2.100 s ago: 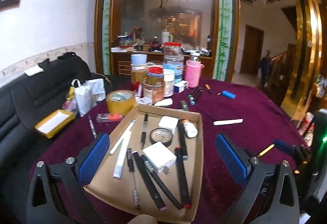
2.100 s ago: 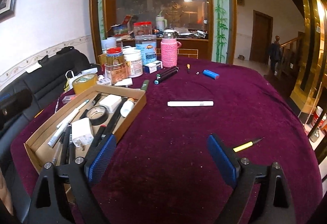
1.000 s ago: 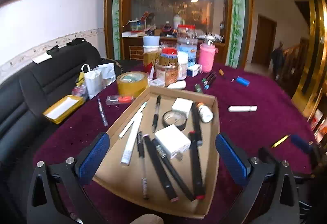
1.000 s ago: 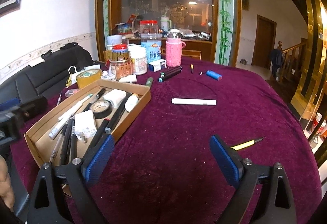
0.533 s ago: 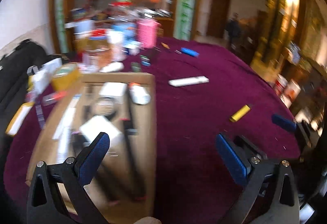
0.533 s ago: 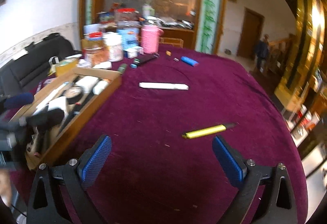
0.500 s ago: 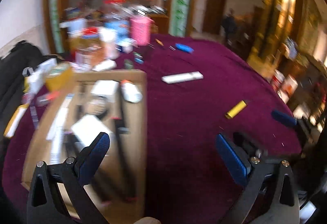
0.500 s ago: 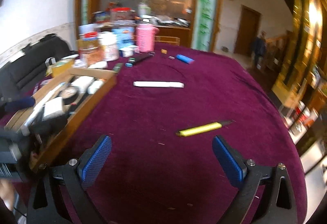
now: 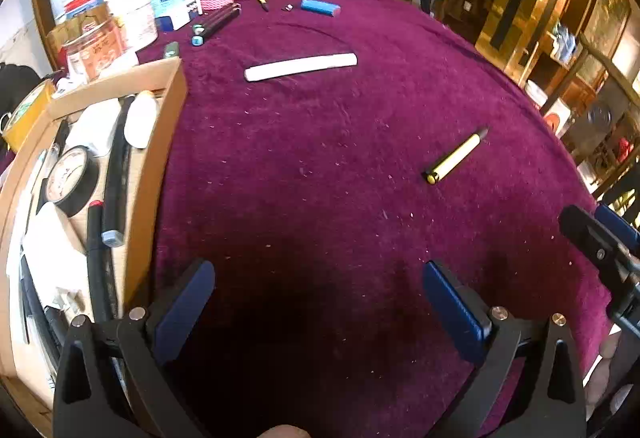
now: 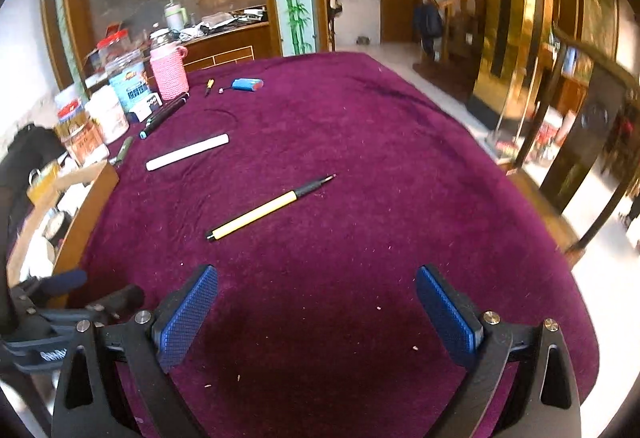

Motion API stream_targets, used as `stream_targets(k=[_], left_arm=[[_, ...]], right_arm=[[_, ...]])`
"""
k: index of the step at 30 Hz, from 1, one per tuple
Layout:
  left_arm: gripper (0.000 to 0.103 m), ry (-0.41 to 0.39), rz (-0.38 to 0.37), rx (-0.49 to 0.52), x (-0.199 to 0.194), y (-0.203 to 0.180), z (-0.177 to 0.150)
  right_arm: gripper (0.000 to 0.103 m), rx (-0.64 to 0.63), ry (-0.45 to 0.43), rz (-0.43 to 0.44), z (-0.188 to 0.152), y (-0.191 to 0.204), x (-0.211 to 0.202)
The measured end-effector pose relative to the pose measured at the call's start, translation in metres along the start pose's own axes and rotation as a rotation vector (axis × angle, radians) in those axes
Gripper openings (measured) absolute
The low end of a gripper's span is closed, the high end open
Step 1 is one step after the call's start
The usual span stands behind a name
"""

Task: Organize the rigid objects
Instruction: 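Move the left tool to the white stick while the right tool approaches the yellow pen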

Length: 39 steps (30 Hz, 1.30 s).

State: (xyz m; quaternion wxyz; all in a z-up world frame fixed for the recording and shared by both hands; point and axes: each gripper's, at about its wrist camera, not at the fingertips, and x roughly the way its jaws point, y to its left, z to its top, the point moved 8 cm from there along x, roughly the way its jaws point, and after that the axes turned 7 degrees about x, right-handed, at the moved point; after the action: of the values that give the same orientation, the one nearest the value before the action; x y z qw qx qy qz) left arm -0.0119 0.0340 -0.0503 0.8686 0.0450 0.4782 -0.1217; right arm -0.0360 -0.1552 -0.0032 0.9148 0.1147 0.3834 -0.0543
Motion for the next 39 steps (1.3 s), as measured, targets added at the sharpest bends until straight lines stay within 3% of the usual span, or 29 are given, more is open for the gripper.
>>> stream_targets(k=[4,11,15,17,21,23,25,27,29,30,33,36,39], left_arm=[[0.103,0.027,0.103,0.068,0.008,-0.007,-0.009],[0.103,0.029,0.113,0.056,0.002,-0.005,-0.017],[0.103,0.03,0.134,0.106,-0.005,-0.01,-0.021],[0.1,0.021,0.107,0.109,-0.008,-0.01,-0.017],[0.1,-0.083,0.132,0.206,-0.029,-0.012,0.024],[0.1,-0.069,0.176,0.262,-0.025,-0.01,0.048],[0.1,-0.042,0.162,0.317,-0.009,-0.01,0.072],[0.09,-0.009,0.177,0.366,0.018,-0.006,0.097],[0.061,0.033,0.182,0.388,0.045,0.001,0.116],[0.059,0.049,0.184,0.382,0.057,0.005,0.123],[0.059,0.076,0.137,0.351,0.091,0.021,0.147],[0.075,0.041,0.149,0.388,0.104,0.022,0.16],[0.072,0.07,0.105,0.343,0.105,0.024,0.16]], right_arm=[[0.1,0.022,0.022,0.029,-0.003,-0.003,0.009],[0.1,0.053,0.0,0.089,0.008,-0.002,0.014],[0.1,0.105,-0.031,0.158,0.033,-0.003,0.023],[0.1,0.136,-0.049,0.19,0.048,-0.005,0.035],[0.1,0.167,-0.047,0.217,0.06,-0.01,0.058],[0.1,0.217,-0.028,0.249,0.058,-0.018,0.067],[0.1,0.264,0.003,0.283,0.057,-0.023,0.072],[0.1,0.305,0.009,0.288,0.058,-0.03,0.076],[0.1,0.325,0.027,0.288,0.055,-0.033,0.079],[0.1,0.324,0.044,0.295,0.053,-0.031,0.082],[0.1,0.304,0.061,0.296,0.051,-0.028,0.085],[0.1,0.297,0.065,0.294,0.05,-0.027,0.086],[0.1,0.316,0.084,0.289,0.047,-0.03,0.09]])
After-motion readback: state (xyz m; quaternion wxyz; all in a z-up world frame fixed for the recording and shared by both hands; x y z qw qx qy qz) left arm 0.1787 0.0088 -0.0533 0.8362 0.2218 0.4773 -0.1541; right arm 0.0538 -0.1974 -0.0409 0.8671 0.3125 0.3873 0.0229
